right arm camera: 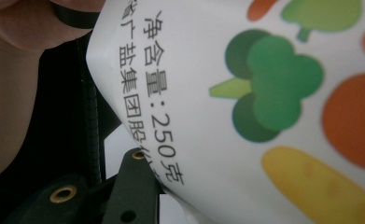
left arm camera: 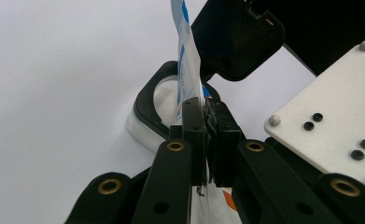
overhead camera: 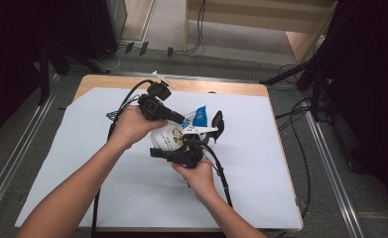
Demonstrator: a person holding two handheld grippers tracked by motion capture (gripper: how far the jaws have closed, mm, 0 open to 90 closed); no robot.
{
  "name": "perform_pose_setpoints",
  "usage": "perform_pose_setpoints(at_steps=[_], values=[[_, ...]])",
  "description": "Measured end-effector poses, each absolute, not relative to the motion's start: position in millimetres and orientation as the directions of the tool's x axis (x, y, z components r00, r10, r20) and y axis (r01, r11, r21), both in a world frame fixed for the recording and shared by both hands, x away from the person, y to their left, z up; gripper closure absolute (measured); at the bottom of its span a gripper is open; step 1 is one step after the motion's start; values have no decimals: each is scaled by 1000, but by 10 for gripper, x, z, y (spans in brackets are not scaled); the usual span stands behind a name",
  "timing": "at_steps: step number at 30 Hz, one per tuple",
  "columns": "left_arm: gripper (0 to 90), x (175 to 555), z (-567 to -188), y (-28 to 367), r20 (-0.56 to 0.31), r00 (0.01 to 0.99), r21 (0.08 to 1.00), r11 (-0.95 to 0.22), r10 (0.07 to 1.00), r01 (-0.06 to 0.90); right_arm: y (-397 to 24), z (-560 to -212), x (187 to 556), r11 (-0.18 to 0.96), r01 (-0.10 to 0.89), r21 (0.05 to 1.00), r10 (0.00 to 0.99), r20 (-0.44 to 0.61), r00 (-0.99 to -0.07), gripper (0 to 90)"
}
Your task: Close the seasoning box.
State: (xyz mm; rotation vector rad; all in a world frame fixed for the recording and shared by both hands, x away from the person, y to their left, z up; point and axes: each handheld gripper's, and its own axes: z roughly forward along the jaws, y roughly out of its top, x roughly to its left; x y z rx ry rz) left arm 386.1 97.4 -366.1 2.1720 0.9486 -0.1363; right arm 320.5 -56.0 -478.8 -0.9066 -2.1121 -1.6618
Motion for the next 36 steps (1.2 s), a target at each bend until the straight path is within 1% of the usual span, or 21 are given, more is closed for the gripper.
perform_pose_setpoints(at_steps=[16, 36], values=[[882, 3808, -3620, 1068, -361, 717, 613, -427, 596, 664, -486, -4737, 3198, 144, 624, 768, 279, 574, -770, 703], [882, 3824, -3647, 984, -361, 717, 614, -426, 597, 664, -513, -4734, 3224, 127, 628, 768, 268, 583, -767, 705]])
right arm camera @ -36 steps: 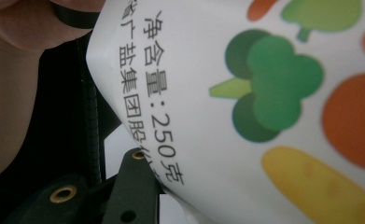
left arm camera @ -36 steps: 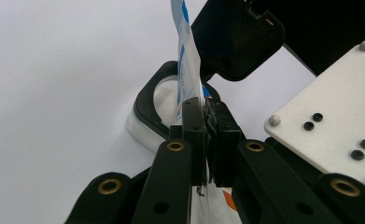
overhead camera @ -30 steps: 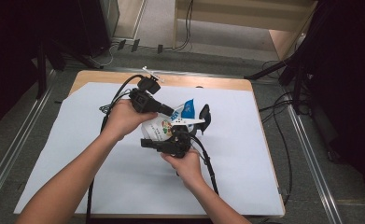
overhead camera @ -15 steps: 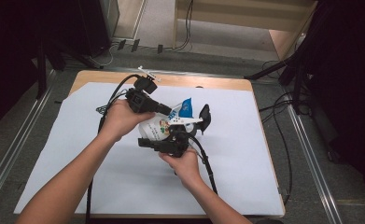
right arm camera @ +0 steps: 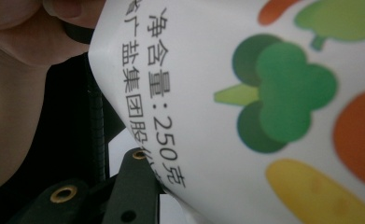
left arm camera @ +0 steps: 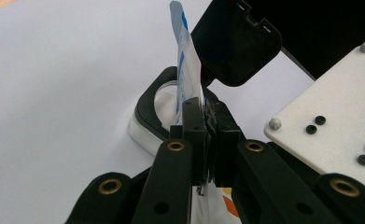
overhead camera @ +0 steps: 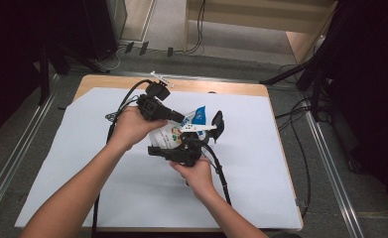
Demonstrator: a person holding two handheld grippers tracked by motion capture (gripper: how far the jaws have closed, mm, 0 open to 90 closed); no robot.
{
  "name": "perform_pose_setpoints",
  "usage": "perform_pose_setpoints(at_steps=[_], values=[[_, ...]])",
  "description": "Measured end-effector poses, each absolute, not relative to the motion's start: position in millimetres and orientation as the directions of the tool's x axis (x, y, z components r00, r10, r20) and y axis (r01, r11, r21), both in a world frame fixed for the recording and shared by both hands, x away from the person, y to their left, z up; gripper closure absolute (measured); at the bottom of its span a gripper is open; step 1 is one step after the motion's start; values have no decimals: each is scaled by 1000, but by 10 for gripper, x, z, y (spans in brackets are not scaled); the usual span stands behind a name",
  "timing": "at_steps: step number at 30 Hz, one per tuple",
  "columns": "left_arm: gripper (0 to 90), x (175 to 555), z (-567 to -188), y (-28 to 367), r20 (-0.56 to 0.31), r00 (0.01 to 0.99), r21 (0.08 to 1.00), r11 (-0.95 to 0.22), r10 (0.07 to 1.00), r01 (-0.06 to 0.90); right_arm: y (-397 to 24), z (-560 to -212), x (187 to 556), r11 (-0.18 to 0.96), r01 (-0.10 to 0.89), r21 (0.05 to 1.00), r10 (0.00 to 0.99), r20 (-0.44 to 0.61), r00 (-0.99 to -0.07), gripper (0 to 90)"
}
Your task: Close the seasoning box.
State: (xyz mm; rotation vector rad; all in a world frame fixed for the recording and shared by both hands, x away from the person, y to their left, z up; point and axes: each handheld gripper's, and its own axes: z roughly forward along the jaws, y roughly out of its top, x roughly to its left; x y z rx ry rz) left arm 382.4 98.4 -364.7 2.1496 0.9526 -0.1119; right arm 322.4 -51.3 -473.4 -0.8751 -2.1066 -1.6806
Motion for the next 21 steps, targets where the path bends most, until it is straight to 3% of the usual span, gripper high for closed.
perform_pose_setpoints(at_steps=[21], values=[[881, 3820, -3642, 1003, -355, 718, 615, -429, 598, 662, -513, -4741, 3227, 136, 625, 769, 272, 578, -770, 705]])
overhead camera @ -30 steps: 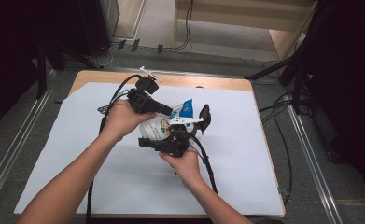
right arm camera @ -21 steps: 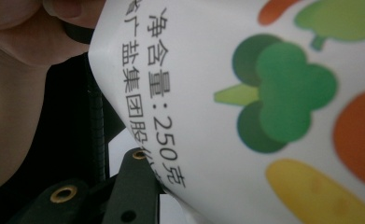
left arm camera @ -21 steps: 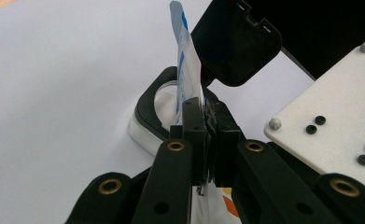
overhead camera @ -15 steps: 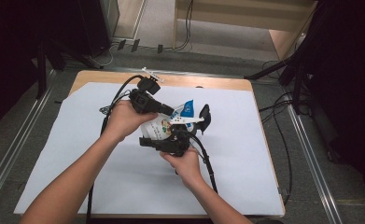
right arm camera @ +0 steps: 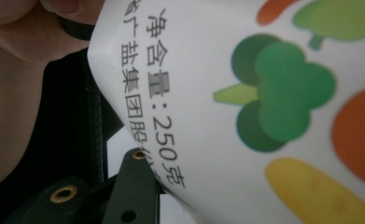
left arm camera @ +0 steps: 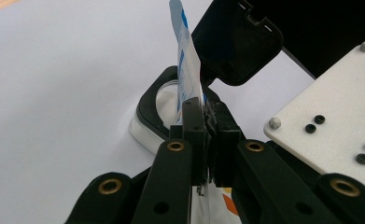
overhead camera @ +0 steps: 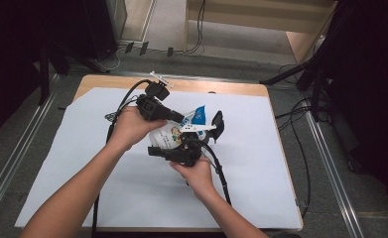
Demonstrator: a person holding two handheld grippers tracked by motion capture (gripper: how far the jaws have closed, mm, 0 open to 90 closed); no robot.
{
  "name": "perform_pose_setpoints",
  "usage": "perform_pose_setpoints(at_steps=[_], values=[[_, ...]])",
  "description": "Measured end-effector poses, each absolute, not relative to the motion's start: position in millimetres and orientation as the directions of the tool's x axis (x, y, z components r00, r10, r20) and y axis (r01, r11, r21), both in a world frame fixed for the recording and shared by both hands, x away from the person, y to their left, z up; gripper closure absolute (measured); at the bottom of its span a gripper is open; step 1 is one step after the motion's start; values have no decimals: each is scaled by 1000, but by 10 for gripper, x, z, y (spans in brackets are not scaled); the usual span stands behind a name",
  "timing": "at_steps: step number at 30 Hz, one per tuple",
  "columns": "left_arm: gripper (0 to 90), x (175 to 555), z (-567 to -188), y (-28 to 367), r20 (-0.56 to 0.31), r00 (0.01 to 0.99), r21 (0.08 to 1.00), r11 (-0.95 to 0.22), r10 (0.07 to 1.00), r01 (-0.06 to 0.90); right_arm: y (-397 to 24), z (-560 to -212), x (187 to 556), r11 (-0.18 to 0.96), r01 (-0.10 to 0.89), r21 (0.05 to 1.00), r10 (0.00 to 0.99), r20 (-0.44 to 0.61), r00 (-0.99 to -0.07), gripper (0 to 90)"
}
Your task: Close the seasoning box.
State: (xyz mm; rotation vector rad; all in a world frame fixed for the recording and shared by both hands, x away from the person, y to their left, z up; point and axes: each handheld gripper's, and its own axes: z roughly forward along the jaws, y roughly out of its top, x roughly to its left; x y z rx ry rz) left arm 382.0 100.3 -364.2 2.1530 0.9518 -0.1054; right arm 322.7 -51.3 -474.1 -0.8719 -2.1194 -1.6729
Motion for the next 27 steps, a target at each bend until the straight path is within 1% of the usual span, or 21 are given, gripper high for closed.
perform_pose_setpoints(at_steps=[27], values=[[882, 3825, -3667, 964, -356, 719, 612, -433, 597, 662, -522, -4736, 3231, 131, 627, 768, 276, 579, -767, 707]])
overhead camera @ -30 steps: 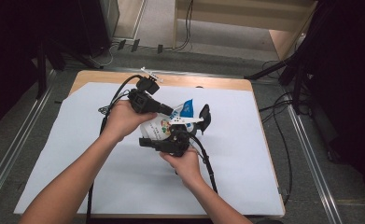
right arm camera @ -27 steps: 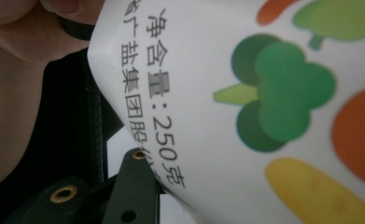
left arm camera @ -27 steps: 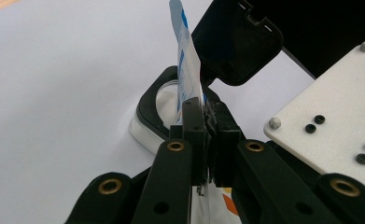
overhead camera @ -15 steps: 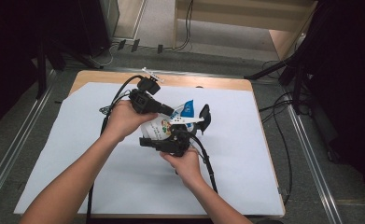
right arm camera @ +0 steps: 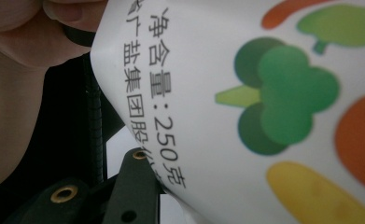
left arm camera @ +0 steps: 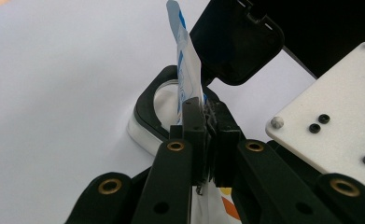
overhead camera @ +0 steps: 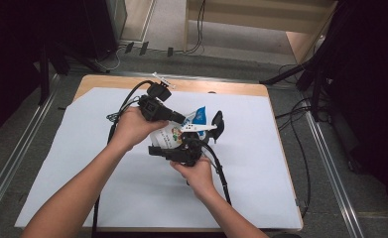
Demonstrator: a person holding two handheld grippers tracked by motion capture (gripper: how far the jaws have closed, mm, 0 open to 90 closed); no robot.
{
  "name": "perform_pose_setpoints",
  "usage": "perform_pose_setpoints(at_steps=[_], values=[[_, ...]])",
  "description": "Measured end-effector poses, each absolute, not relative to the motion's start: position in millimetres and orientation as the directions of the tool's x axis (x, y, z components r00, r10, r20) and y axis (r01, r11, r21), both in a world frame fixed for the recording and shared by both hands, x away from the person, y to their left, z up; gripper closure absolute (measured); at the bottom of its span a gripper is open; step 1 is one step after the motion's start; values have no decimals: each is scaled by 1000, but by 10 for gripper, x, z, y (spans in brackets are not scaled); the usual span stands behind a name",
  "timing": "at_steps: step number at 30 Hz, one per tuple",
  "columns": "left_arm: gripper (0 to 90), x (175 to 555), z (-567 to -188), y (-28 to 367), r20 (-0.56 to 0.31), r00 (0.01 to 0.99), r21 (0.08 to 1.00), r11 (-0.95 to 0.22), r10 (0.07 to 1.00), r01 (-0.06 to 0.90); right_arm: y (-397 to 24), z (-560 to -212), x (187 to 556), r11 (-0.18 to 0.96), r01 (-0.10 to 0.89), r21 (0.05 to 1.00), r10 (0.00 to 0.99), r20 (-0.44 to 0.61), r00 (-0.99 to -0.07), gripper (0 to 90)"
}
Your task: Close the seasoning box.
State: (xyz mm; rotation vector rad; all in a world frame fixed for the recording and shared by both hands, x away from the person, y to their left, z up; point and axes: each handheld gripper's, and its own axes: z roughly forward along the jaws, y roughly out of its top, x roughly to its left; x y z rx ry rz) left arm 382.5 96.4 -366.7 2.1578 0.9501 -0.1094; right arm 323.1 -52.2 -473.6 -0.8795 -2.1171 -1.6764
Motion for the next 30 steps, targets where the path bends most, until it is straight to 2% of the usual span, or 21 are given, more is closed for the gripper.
perform_pose_setpoints(at_steps=[30], values=[[884, 3830, -3607, 1007, -341, 713, 622, -421, 613, 660, -512, -4713, 3255, 128, 623, 772, 254, 581, -773, 707]])
